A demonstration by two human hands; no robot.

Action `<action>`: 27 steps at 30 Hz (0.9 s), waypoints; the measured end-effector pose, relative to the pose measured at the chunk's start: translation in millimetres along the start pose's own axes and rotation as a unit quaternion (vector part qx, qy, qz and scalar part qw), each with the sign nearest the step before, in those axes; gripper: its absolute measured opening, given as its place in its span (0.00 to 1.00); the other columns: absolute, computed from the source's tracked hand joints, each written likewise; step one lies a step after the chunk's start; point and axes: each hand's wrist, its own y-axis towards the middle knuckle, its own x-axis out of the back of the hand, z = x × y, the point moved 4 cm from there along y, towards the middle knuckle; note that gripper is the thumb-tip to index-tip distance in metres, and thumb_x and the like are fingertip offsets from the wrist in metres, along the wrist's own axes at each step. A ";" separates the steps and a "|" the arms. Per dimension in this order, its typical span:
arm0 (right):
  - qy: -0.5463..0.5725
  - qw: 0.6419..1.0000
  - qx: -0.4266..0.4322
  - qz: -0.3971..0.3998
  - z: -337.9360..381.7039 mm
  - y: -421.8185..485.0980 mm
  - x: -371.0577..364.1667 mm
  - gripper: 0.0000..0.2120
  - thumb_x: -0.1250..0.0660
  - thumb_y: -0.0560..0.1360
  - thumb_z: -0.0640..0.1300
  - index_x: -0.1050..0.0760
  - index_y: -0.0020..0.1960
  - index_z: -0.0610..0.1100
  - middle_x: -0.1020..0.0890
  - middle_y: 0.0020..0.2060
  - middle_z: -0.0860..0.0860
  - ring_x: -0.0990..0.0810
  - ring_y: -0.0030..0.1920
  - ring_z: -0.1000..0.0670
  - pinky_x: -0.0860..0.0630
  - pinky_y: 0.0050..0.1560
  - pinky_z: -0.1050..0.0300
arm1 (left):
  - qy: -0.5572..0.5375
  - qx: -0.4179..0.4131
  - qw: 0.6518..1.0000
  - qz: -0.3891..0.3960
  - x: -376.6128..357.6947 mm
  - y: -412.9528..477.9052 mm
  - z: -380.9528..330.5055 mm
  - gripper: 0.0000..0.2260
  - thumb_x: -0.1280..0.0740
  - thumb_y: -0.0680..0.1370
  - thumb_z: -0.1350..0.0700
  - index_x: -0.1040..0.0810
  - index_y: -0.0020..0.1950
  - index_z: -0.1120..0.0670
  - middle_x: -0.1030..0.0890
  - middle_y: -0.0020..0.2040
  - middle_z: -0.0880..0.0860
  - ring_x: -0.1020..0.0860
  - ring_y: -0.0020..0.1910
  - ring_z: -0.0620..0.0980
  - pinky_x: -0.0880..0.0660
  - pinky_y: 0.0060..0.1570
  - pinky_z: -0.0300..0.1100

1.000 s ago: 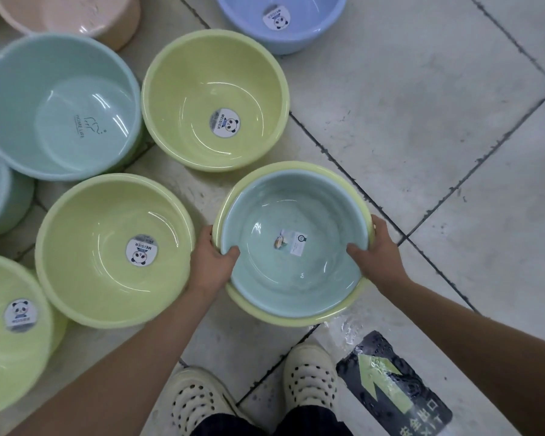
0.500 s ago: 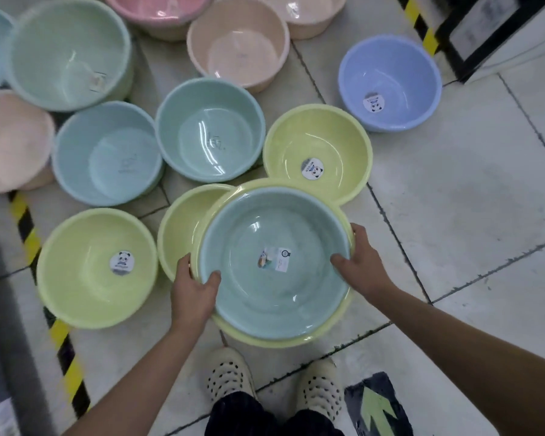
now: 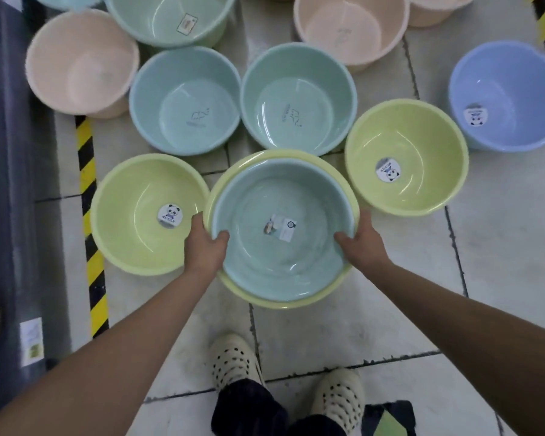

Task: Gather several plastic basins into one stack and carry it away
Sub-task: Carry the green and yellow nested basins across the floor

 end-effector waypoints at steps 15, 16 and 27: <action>0.009 0.994 -0.107 0.002 -66.0 37.1 -49.3 0.33 0.35 0.77 0.44 0.47 0.77 0.52 0.26 0.54 0.48 0.25 0.52 0.43 0.24 0.54 0.48 | -0.009 -0.026 0.999 0.037 -57.7 50.6 45.3 0.28 0.36 0.77 0.63 0.37 0.76 0.49 0.25 0.58 0.45 0.27 0.54 0.45 0.33 0.53 0.36; 0.009 0.994 -0.111 0.003 -68.7 37.6 -50.2 0.33 0.35 0.77 0.44 0.47 0.76 0.52 0.26 0.54 0.48 0.25 0.52 0.43 0.24 0.54 0.48 | -0.007 -0.032 0.998 0.045 -60.7 52.4 47.0 0.29 0.36 0.76 0.64 0.37 0.76 0.49 0.25 0.59 0.45 0.27 0.54 0.45 0.33 0.53 0.35; -0.013 0.993 -0.120 -0.004 -69.7 9.8 -44.5 0.28 0.33 0.75 0.43 0.37 0.72 0.47 0.24 0.51 0.49 0.24 0.50 0.45 0.28 0.48 0.53 | 0.015 0.017 0.997 0.078 -49.9 38.5 83.3 0.21 0.32 0.67 0.54 0.24 0.60 0.45 0.19 0.55 0.52 0.19 0.50 0.53 0.20 0.54 0.53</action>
